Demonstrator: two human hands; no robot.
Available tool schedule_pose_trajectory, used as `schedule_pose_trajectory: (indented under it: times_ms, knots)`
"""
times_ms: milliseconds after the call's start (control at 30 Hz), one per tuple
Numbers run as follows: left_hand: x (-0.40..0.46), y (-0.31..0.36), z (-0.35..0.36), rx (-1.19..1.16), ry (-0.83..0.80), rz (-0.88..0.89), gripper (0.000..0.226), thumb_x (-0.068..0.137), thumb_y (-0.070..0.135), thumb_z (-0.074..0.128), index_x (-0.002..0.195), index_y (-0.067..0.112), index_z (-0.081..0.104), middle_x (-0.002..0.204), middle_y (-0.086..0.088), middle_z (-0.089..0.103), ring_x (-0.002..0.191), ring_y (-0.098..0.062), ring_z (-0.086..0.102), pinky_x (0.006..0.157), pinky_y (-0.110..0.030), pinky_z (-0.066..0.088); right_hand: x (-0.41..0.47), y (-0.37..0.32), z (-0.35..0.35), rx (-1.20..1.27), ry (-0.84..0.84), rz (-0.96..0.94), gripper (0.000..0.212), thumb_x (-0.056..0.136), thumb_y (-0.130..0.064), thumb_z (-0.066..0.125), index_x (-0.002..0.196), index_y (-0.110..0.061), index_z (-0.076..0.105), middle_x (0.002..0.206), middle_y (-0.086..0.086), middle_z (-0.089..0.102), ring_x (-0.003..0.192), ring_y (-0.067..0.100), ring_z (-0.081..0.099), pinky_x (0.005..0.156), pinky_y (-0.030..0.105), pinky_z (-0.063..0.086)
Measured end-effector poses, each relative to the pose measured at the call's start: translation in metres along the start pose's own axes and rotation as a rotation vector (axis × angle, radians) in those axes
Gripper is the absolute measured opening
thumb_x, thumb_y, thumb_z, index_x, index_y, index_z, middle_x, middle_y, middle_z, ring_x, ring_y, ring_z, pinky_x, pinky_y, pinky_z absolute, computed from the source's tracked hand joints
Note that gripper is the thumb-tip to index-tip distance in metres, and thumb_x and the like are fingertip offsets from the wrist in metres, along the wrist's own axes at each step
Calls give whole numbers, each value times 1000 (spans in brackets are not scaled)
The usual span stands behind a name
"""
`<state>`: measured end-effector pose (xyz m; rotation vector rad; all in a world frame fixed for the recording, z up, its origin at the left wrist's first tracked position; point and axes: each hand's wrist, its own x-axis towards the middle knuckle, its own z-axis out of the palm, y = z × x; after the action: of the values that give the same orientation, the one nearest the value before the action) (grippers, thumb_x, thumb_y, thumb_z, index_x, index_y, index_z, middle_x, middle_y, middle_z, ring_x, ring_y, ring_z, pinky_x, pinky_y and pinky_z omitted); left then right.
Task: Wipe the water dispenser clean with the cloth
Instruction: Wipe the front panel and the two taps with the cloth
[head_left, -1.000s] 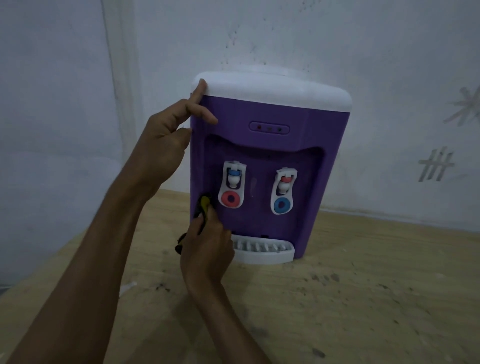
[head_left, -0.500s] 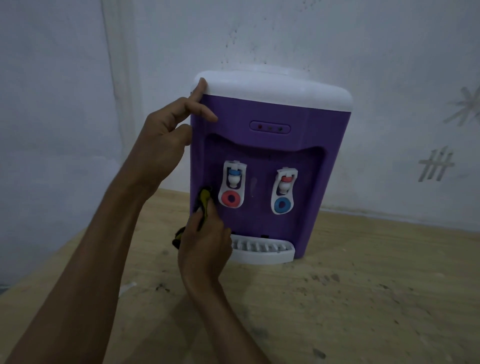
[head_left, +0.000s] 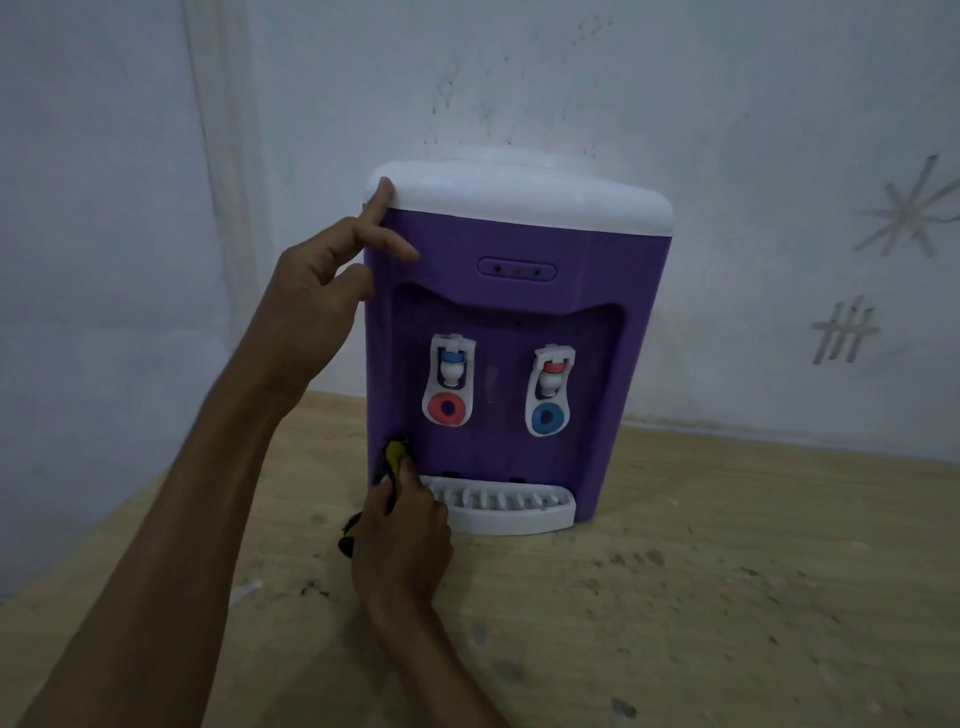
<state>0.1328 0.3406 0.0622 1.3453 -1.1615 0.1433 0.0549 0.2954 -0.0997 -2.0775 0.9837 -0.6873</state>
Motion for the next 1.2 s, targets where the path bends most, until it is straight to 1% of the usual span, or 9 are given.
schedule_pose_trajectory:
  times_ms: [200,300,433,633,800,900,1000,1067,1200]
  knots:
    - [1,-1,-1,19,5,9,48,96,-12,37,105,24,67,157,25,42,149,1,32,100,-12,48,5,-17,-6,166,132,-84,42,109,-40,42,151,-47,43,113,-11,70,78,-4,48,73,14,38]
    - [0,0,0,17,9,12,48,96,-12,36,105,24,66,158,22,42,149,1,33,99,-12,49,3,-9,0,17,110,-101,45,110,-43,38,155,-45,37,114,-4,70,98,8,61,85,28,49]
    - [0,0,-1,1,2,11,51,95,-13,36,104,26,67,158,23,41,149,1,32,99,-11,48,3,3,2,-19,22,-14,44,110,-41,39,153,-40,43,126,-4,66,113,12,60,92,28,46]
    - [0,1,0,21,9,4,50,97,-12,37,103,27,67,158,25,41,149,1,31,96,-9,48,11,-13,-2,204,161,-61,37,107,-39,46,143,-44,56,108,-11,71,92,4,55,79,22,44]
    - [-1,2,1,26,5,7,50,97,-12,37,103,27,67,158,23,41,149,1,32,93,-8,48,4,1,6,-49,96,-98,45,110,-44,38,155,-44,37,111,-5,70,99,9,62,83,27,49]
    - [-1,2,1,18,7,5,50,96,-13,37,103,26,67,158,23,40,149,1,32,92,-8,48,8,1,3,-19,50,-50,42,109,-41,39,151,-40,45,114,-3,69,101,11,61,86,29,49]
    - [-1,2,1,30,12,6,50,97,-12,37,103,27,67,158,24,41,149,1,32,93,-7,48,13,-11,-7,141,138,-88,37,108,-38,45,143,-41,56,106,-7,72,83,1,52,81,20,48]
    - [-1,1,1,27,8,4,51,96,-13,37,103,27,67,159,23,40,149,1,31,92,-6,47,12,-17,-10,169,188,-159,38,108,-37,46,145,-44,52,107,-10,73,71,-4,45,69,9,38]
    - [-1,0,1,29,9,10,52,96,-13,36,103,27,67,159,22,40,149,2,31,91,-5,47,6,-3,0,27,128,-130,43,109,-42,41,152,-45,43,112,-6,71,91,5,57,78,22,44]
